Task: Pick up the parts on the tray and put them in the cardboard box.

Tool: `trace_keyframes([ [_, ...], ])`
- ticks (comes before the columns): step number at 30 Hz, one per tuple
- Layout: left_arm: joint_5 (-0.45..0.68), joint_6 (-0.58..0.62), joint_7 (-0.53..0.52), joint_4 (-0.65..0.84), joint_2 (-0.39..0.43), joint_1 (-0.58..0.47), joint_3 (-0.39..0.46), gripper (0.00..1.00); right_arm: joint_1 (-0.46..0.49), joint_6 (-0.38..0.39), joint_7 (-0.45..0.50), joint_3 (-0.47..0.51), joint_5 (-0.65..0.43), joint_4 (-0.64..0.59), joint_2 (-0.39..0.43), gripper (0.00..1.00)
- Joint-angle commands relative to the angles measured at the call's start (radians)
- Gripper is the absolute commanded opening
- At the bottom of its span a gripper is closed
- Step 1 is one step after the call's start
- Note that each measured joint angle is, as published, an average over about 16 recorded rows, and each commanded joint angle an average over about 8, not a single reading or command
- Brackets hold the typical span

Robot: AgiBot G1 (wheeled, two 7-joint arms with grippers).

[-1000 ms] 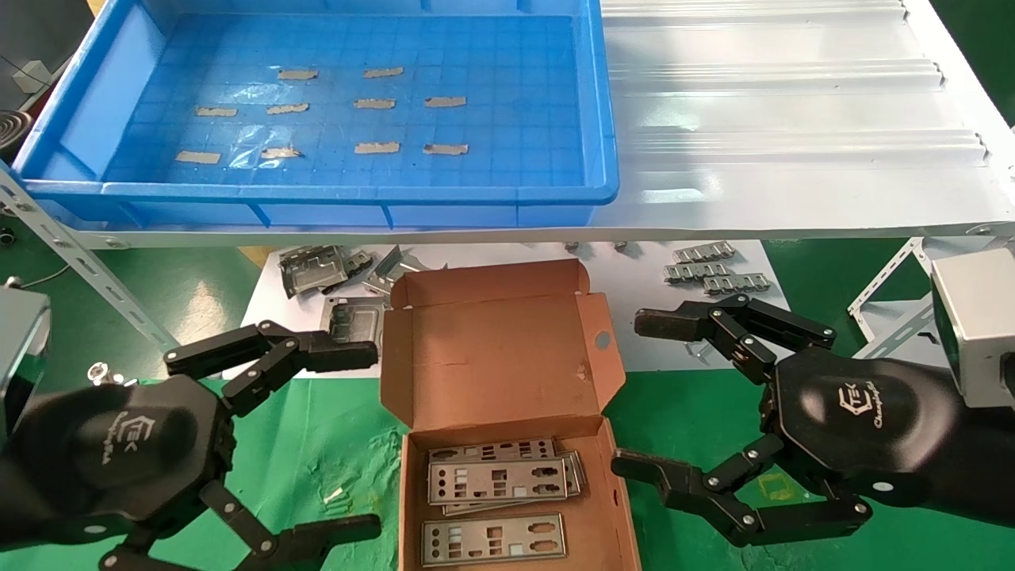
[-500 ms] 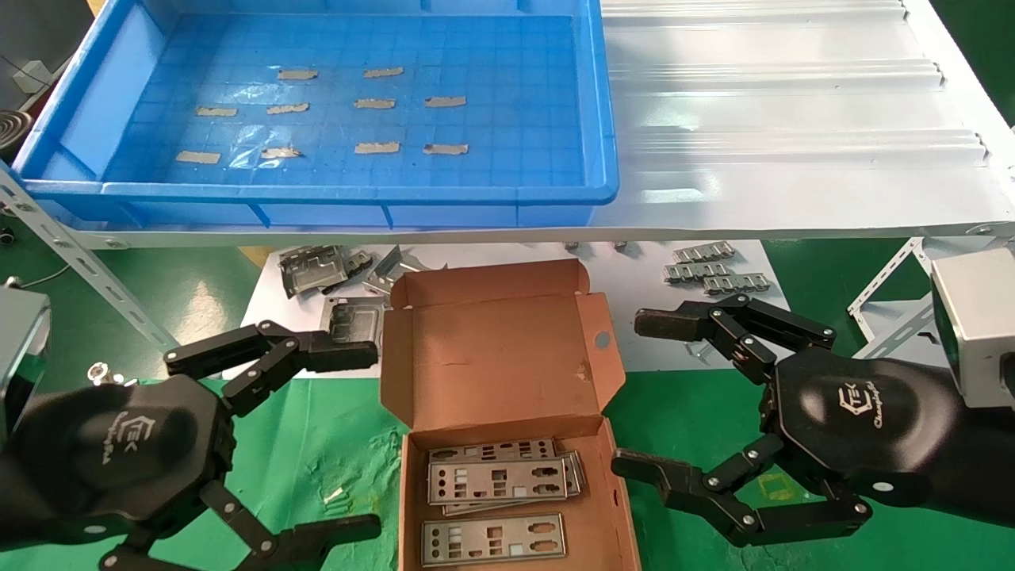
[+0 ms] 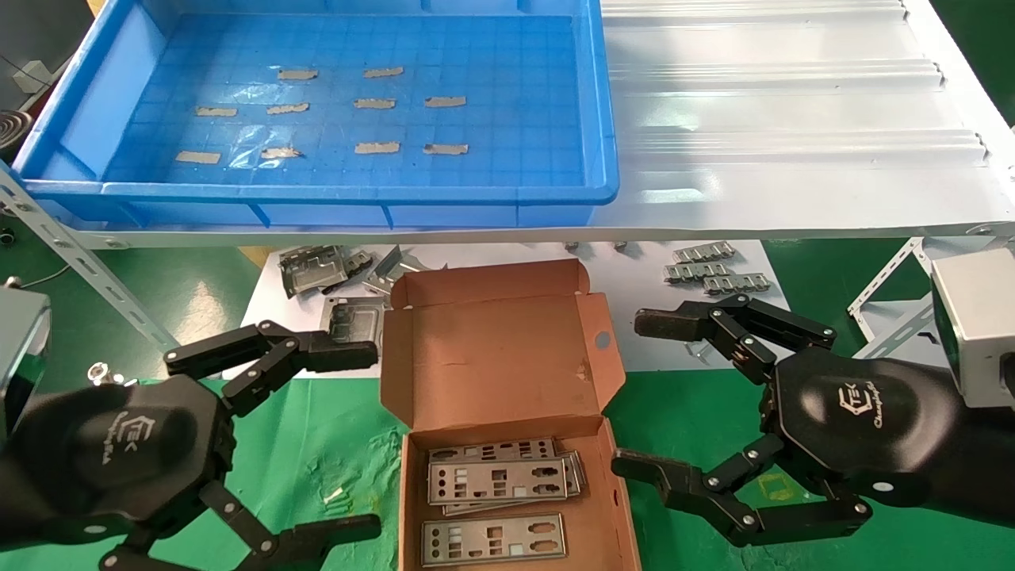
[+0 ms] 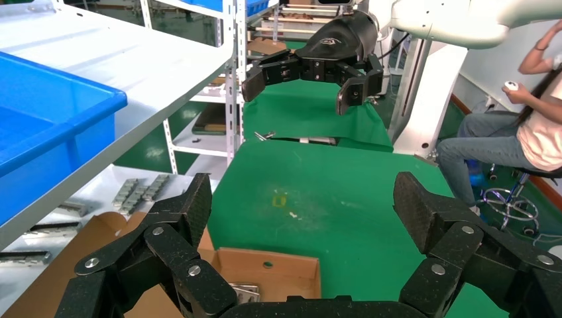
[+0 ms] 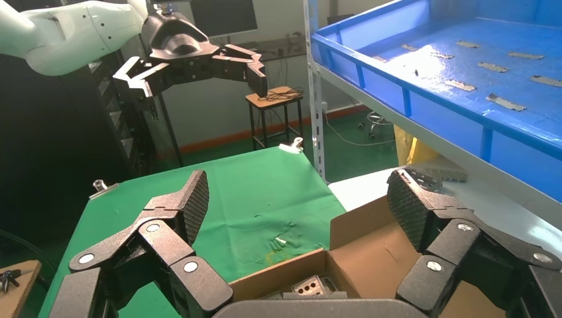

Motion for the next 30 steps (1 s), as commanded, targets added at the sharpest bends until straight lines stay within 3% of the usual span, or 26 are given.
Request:
trace_keyframes([
  [1, 0.000, 0.000, 0.000, 0.000, 0.000, 0.000, 0.000, 1.00, 0.000, 0.000, 0.000, 0.000, 0.000, 0.000, 0.000, 1.00],
  [30, 0.000, 0.000, 0.000, 0.000, 0.000, 0.000, 0.000, 1.00, 0.000, 0.000, 0.000, 0.000, 0.000, 0.000, 0.000, 1.00],
])
